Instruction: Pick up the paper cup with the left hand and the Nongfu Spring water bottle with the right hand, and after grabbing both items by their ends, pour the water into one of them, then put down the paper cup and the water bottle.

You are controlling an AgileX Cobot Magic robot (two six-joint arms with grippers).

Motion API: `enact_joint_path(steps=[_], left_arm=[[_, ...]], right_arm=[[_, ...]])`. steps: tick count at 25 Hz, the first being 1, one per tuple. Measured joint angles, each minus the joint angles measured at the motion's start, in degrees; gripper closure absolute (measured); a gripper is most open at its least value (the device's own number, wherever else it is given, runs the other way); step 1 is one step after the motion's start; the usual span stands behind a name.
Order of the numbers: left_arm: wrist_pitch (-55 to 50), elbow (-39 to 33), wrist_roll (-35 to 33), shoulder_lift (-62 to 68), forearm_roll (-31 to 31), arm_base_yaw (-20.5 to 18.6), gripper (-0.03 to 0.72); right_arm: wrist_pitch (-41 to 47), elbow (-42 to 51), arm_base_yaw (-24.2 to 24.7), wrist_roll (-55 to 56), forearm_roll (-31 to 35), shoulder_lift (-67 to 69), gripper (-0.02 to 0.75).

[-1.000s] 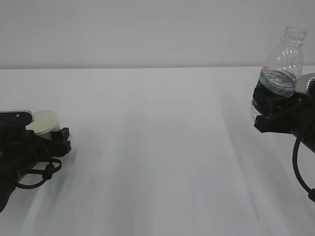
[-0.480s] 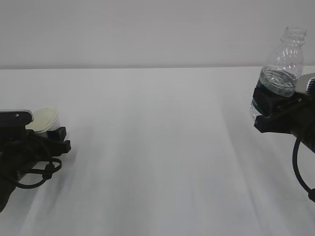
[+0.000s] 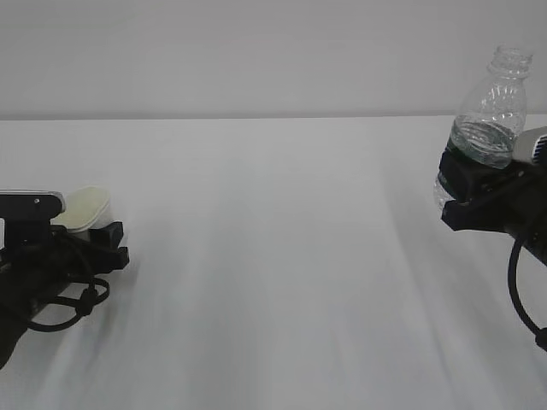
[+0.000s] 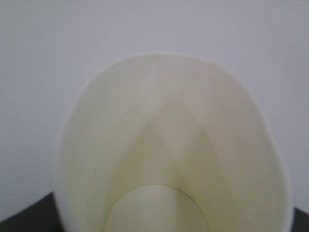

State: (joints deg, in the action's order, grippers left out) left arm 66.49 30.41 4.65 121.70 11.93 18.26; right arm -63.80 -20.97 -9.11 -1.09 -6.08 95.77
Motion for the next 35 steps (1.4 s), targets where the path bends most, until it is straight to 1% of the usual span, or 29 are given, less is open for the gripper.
enact_joint_path(steps=[3, 10, 15, 17, 25, 30, 35], left_arm=[[0.00, 0.00, 0.00, 0.00, -3.87, 0.00, 0.240], [-0.10, 0.00, 0.00, -1.47, -17.57, 0.00, 0.269], [-0.10, 0.00, 0.00, -2.04, -23.16, 0.00, 0.279], [-0.10, 0.00, 0.24, -2.04, -26.78, 0.00, 0.279], [-0.21, 0.67, 9.12, -3.94, -40.62, 0.00, 0.280], [-0.31, 4.70, 17.17, -4.17, -51.45, 0.00, 0.280], [-0.31, 8.86, 21.79, -4.17, -59.24, 0.00, 0.282]], right_arm=[[0.00, 0.00, 0.00, 0.00, 0.00, 0.00, 0.379], [0.00, 0.00, 0.00, 0.00, 0.00, 0.00, 0.379], [0.00, 0.00, 0.00, 0.00, 0.00, 0.00, 0.379], [0.00, 0.00, 0.00, 0.00, 0.00, 0.00, 0.379], [0.00, 0.00, 0.00, 0.00, 0.00, 0.00, 0.379], [0.00, 0.27, 0.00, 0.00, 0.00, 0.00, 0.379], [0.00, 0.78, 0.00, 0.00, 0.00, 0.00, 0.379]])
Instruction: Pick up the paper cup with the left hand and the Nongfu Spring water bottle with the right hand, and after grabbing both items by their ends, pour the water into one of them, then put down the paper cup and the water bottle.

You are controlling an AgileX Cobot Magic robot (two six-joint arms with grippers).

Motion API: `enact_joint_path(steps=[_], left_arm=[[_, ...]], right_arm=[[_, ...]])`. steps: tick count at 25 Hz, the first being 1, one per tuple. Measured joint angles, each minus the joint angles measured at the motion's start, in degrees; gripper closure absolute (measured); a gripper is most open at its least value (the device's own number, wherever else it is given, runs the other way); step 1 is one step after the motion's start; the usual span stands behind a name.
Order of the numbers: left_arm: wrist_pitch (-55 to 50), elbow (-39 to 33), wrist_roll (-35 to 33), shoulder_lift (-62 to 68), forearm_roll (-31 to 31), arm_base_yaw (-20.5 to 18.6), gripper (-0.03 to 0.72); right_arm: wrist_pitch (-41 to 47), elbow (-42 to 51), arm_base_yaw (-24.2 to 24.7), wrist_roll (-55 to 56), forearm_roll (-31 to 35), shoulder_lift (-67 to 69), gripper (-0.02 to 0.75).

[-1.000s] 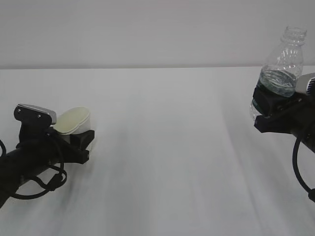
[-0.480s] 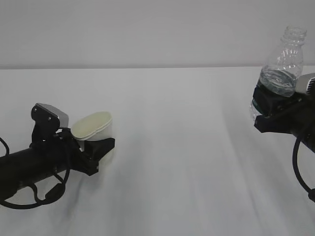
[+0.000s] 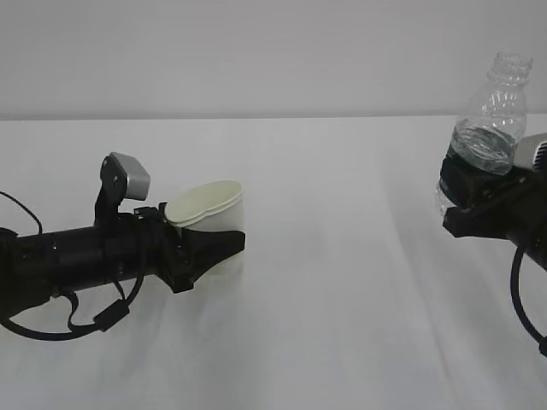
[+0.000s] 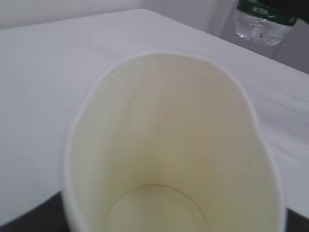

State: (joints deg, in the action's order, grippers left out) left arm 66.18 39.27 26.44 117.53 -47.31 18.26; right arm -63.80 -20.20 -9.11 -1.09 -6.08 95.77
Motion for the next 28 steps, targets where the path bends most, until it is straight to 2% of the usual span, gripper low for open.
enact_joint_path(steps=[3, 7, 16, 28], left_arm=[[0.00, 1.72, 2.02, 0.00, -2.97, 0.26, 0.285], [0.00, 3.50, 2.62, 0.00, -3.94, 2.97, 0.286], [-0.10, 7.95, 2.98, 0.00, -4.33, 10.35, 0.292], [-4.50, 11.63, 3.96, 0.00, -5.64, 12.27, 0.295]], right_arm=[[0.00, 1.15, 0.00, 0.00, 0.00, -0.45, 0.379], [1.32, 2.13, 0.00, 0.00, 0.00, -2.27, 0.379], [13.04, 2.37, 0.00, 0.00, 0.00, -9.75, 0.379], [27.70, 2.60, 0.00, -0.10, 0.00, -22.86, 0.380]])
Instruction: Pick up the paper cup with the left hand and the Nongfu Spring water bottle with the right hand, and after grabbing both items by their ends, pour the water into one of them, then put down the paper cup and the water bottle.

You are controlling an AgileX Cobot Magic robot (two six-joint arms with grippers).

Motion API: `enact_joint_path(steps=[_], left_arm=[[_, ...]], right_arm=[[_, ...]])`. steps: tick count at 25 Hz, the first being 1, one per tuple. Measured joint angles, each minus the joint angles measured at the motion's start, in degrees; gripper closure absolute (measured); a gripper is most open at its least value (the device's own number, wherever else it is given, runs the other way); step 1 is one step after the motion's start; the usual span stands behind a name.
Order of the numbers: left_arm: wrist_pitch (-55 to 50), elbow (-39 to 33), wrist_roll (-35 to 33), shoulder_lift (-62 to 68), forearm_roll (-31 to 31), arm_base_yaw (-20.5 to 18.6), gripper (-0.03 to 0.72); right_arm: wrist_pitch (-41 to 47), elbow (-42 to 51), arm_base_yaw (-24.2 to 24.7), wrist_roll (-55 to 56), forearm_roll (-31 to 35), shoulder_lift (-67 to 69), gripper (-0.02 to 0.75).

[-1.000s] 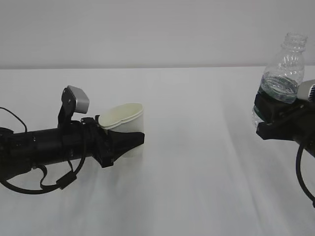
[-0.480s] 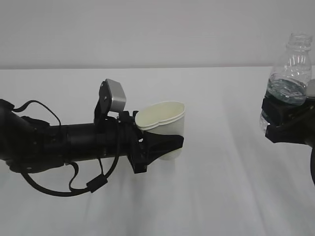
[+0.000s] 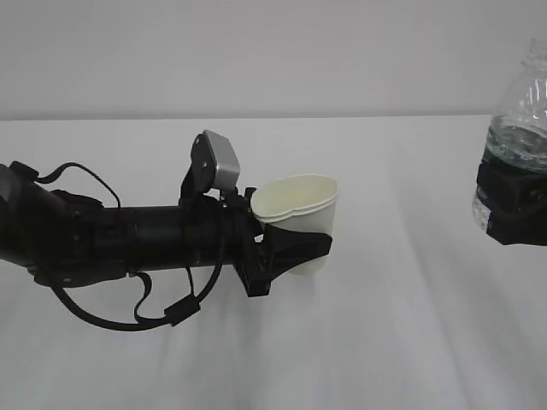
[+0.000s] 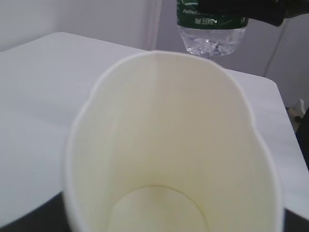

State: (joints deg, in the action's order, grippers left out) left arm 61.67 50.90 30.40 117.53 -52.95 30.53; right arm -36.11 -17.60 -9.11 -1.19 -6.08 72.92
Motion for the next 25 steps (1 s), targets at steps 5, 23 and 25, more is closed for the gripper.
enact_joint_path(steps=[5, 23, 25], left_arm=[[-1.68, 1.19, 0.13, 0.00, -1.19, 1.76, 0.295], [-3.34, 2.65, 0.53, 0.35, -1.63, 8.31, 0.295], [-4.18, 3.55, 0.53, 0.35, -1.63, 8.26, 0.295]], right_arm=[[4.98, 0.00, 0.00, 0.00, -0.61, -3.74, 0.380], [25.30, -2.32, 0.00, -3.27, -3.95, -15.91, 0.380], [27.10, -2.72, 0.00, -4.27, -4.93, -16.80, 0.380]])
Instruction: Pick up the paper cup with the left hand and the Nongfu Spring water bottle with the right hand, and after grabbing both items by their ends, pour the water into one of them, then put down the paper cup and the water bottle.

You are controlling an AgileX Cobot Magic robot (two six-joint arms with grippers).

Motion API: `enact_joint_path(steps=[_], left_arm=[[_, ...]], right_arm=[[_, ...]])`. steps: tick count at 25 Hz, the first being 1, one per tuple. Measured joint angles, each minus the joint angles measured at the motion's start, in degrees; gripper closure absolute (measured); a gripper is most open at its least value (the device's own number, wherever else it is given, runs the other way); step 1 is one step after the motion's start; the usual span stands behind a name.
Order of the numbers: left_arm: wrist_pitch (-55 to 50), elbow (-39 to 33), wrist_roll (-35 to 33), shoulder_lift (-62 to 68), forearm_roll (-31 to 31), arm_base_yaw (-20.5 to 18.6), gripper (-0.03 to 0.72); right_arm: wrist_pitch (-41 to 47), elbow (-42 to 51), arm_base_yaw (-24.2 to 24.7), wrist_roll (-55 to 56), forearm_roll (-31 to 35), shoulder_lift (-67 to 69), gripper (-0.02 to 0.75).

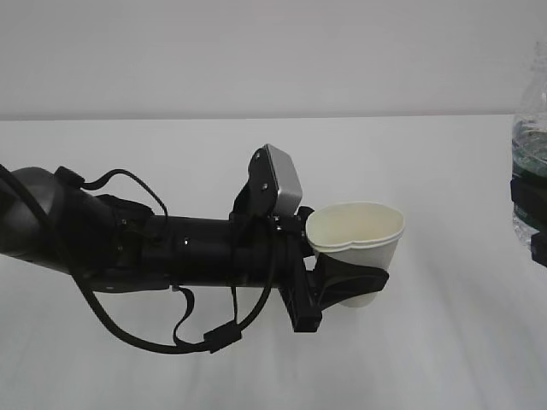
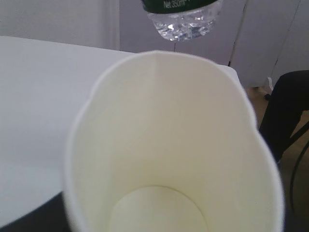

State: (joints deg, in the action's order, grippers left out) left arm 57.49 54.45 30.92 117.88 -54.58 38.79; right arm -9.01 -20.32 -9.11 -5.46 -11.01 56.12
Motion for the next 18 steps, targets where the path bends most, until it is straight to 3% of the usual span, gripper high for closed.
enact_joint_path(steps=[18], left_arm=[[-1.36, 2.08, 2.14, 0.00, -1.47, 0.00, 0.295]], right_arm=[[4.53, -0.05, 0.00, -13.70, -1.05, -0.56, 0.380]])
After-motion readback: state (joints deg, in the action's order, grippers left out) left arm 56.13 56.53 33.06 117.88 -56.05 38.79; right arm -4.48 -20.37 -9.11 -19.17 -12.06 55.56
